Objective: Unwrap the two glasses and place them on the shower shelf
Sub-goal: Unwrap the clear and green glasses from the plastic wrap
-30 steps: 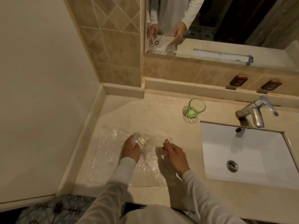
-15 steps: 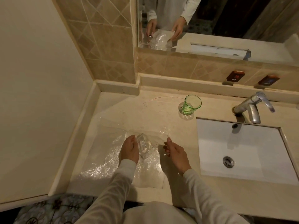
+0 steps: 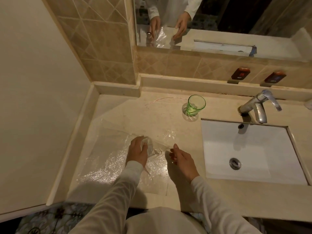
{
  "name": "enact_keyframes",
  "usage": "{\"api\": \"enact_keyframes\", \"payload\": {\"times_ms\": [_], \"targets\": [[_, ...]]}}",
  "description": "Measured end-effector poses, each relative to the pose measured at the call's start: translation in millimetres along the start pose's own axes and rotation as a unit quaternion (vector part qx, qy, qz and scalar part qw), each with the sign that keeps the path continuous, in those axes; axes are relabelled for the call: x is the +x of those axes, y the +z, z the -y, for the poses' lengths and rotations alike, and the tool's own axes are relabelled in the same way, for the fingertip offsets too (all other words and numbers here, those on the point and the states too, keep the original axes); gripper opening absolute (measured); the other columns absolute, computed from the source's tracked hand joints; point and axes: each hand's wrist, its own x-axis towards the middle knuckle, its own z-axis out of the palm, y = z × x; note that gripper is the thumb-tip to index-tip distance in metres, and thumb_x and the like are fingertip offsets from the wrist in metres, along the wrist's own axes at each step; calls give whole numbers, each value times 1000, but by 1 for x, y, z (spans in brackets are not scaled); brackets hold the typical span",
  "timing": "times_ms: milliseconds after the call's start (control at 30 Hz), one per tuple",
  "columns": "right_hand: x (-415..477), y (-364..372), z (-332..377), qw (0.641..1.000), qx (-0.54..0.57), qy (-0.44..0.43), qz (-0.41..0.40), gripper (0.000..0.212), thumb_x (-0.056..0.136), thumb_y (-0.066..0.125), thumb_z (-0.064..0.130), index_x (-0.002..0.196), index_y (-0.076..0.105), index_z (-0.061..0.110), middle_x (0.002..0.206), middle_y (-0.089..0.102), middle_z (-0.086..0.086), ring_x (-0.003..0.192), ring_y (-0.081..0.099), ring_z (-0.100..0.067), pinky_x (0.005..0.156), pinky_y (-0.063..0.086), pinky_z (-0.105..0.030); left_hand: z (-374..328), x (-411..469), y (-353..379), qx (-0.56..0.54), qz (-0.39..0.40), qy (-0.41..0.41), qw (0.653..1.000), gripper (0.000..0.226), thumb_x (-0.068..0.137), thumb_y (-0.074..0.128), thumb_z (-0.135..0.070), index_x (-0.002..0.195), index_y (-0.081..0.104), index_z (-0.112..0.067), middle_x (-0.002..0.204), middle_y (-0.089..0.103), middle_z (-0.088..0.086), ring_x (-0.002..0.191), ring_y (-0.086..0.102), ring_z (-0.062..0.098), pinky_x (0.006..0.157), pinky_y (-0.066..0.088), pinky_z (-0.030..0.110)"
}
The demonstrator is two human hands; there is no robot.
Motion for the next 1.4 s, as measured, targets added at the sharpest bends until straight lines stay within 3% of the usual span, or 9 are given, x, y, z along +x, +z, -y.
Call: {"api": "enact_keyframes", "payload": {"times_ms": [233, 334, 534, 700, 934, 1034, 1167, 1301, 1401], "targets": [[-5, 7, -6, 998, 47, 32, 5, 40, 99, 50, 60, 90, 75, 30, 103, 77, 4, 102, 71, -15, 97, 53, -33, -1, 9, 5, 151, 54, -167, 973, 43, 98, 23, -50, 129, 50, -37, 140, 56, 1, 127, 49, 26, 105, 22, 46], [-3, 8, -11, 999, 31, 27, 4, 41, 99, 47, 63, 89, 74, 34, 103, 77, 7, 102, 71, -13, 103, 52, -38, -4, 1, 5, 133, 30, -155, 979, 33, 94, 23, -52, 108, 50, -39, 110, 65, 5, 109, 55, 29, 97, 28, 45], [-7, 8, -18, 999, 35, 25, -23, 43, 92, 52, 68, 83, 79, 36, 88, 80, 5, 95, 74, -19, 100, 54, -45, 15, -12, 4, 114, -11, -62, 991, 30, 99, 38, -40, 115, 61, -31, 133, 52, -2, 120, 42, 23, 102, 28, 39], [-12, 5, -21, 999, 13, 24, -40, 37, 97, 51, 63, 75, 76, 48, 87, 78, 9, 96, 72, -17, 96, 53, -38, 21, -10, 8, 127, 37, -144, 981, 46, 100, 33, -50, 102, 64, -16, 119, 57, 6, 107, 53, 26, 94, 33, 39], [-15, -3, -21, 998, 26, 20, -63, 44, 98, 51, 61, 71, 77, 37, 89, 79, 4, 96, 72, -20, 101, 53, -47, 16, -27, 9, 37, -49, 5, 998, 21, 88, 33, -61, 95, 52, -61, 85, 55, -22, 79, 54, -2, 69, 40, 19], [-15, -6, -21, 998, 24, 8, -62, 36, 98, 51, 61, 74, 76, 50, 90, 79, 5, 97, 72, -19, 100, 53, -45, 15, -29, 15, 55, -31, -24, 998, 32, 86, 28, -68, 107, 51, -62, 90, 51, -11, 90, 54, 19, 90, 42, 33], [-12, -10, -21, 999, 20, -2, -40, 28, 97, 57, 54, 89, 80, 39, 92, 79, 14, 98, 72, -11, 97, 54, -36, 9, -28, 21, 136, 71, -155, 976, 50, 85, 18, -72, 121, 51, -59, 120, 54, 2, 119, 42, 29, 103, 24, 43], [-9, -15, -20, 999, 22, -15, -31, 25, 95, 69, 38, 115, 77, 26, 109, 77, 12, 106, 70, -8, 89, 51, -20, -12, -30, 27, 208, 119, -182, 954, 63, 85, 15, -78, 140, 35, -55, 158, 19, -2, 141, 18, 29, 111, 12, 46], [-9, -14, -17, 998, 51, -21, -15, 25, 90, 77, 24, 115, 76, 22, 104, 80, 7, 97, 74, -6, 81, 53, -13, -22, -38, 31, 236, 145, -184, 943, 60, 83, 9, -80, 140, 15, -63, 160, 1, -11, 142, 7, 27, 115, 8, 48]]}}
